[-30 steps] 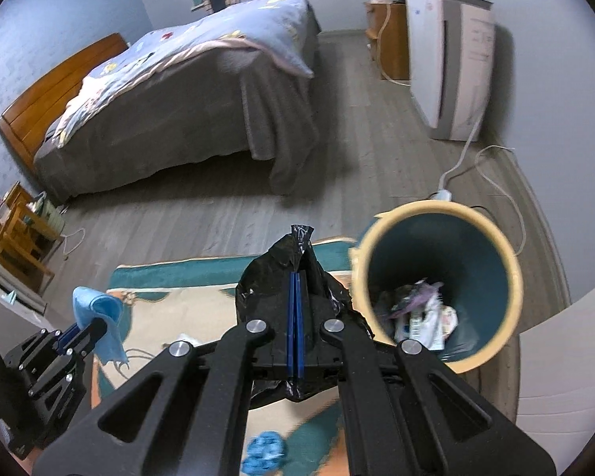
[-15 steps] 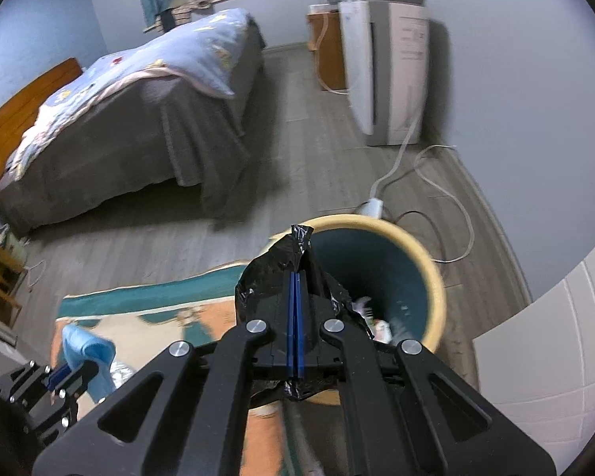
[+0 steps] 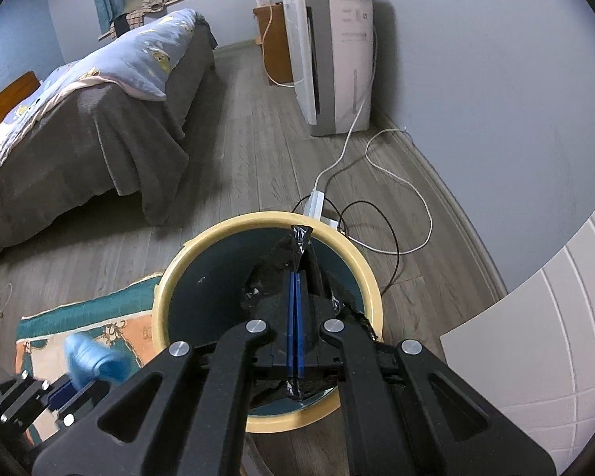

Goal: Collect trash
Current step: 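Drop the black bag into the wastebasket with right tool while left tool drops mask, then move both open tools back over the cushion, then grasp the blue glove with right tool while left tool grasps purple spray bottle, then drop the glove into the wastebasket with right tool while left tool drops spray bottle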

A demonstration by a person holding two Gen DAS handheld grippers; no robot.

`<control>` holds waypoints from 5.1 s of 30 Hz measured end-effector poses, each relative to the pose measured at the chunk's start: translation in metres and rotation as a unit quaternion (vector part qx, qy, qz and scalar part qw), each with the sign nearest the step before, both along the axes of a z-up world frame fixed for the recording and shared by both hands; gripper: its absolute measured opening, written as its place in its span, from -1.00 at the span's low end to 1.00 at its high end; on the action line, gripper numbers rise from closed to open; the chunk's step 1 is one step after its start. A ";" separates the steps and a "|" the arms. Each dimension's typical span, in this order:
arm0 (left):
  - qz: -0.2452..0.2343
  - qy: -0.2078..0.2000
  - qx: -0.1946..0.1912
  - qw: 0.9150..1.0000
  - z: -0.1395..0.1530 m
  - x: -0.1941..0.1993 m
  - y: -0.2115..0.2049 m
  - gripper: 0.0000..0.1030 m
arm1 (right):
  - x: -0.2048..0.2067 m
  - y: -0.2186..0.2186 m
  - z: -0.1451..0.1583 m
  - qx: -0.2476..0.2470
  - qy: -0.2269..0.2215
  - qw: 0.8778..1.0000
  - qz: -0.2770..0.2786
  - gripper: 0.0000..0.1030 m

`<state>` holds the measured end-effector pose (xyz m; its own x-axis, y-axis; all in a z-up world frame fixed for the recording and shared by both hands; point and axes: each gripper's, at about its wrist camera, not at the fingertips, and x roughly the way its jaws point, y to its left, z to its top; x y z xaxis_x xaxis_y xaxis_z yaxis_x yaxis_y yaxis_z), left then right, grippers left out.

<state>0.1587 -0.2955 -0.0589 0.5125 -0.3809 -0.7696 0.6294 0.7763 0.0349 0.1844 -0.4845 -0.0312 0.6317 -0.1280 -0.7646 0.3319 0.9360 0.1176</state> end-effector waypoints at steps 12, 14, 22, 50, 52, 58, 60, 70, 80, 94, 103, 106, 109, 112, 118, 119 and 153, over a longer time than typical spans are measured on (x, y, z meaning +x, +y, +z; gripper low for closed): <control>0.034 -0.026 -0.011 0.999 0.007 0.015 0.008 0.67 | 0.002 -0.003 -0.004 0.012 0.009 1.000 -0.005 0.22; 0.045 -0.029 -0.013 0.998 0.011 0.012 0.021 0.79 | 0.002 -0.002 -0.003 0.014 0.009 1.000 -0.004 0.50; 0.100 -0.049 -0.013 0.994 0.043 -0.012 0.082 0.84 | -0.007 0.028 0.012 -0.012 0.008 1.000 0.023 0.89; 0.255 -0.047 -0.005 0.966 0.047 -0.154 0.276 0.88 | -0.107 0.194 -0.021 0.038 0.080 0.990 0.107 0.89; 0.248 -0.053 0.010 0.967 0.040 -0.156 0.275 0.88 | -0.110 0.197 -0.030 0.029 0.091 0.990 0.102 0.89; 0.256 -0.017 0.020 0.966 0.013 -0.152 0.276 0.88 | -0.114 0.208 -0.052 0.005 0.118 0.987 0.108 0.89; 0.260 -0.004 0.020 0.965 0.005 -0.151 0.276 0.88 | -0.113 0.214 -0.058 -0.010 0.125 0.985 0.117 0.89; 0.266 0.056 0.029 0.962 -0.039 -0.150 0.258 0.88 | -0.109 0.225 -0.077 -0.026 0.143 0.981 0.132 0.82; 0.282 0.110 0.024 0.953 -0.075 -0.137 0.247 0.86 | -0.105 0.236 -0.102 0.014 0.176 0.970 0.169 0.10; 0.266 0.194 -0.003 0.944 -0.110 -0.128 0.240 0.13 | -0.094 0.250 -0.118 0.094 0.188 0.958 0.197 0.04; 0.272 0.201 -0.011 0.941 -0.111 -0.134 0.258 0.04 | -0.090 0.276 -0.127 0.107 0.211 0.944 0.230 0.04; 0.267 0.200 -0.015 0.943 -0.110 -0.135 0.262 -0.20 | -0.089 0.286 -0.130 0.097 0.219 0.940 0.244 -0.43; 0.261 0.195 -0.016 0.945 -0.107 -0.136 0.265 -0.29 | -0.091 0.290 -0.121 0.073 0.204 0.943 0.251 -0.45; 0.266 0.172 -0.018 0.948 -0.096 -0.137 0.271 -0.30 | -0.088 0.286 -0.107 0.078 0.179 0.950 0.245 -0.46; 0.286 0.116 -0.028 0.951 -0.067 -0.132 0.282 -0.33 | -0.083 0.277 -0.080 0.071 0.141 0.959 0.235 -0.46; 0.285 0.109 -0.026 0.952 -0.064 -0.130 0.281 -0.33 | -0.082 0.274 -0.076 0.074 0.137 0.960 0.233 -0.46; 0.142 -0.030 -0.016 0.989 0.030 -0.103 0.182 -0.35 | -0.029 0.128 0.051 -0.053 -0.025 0.984 0.170 -0.46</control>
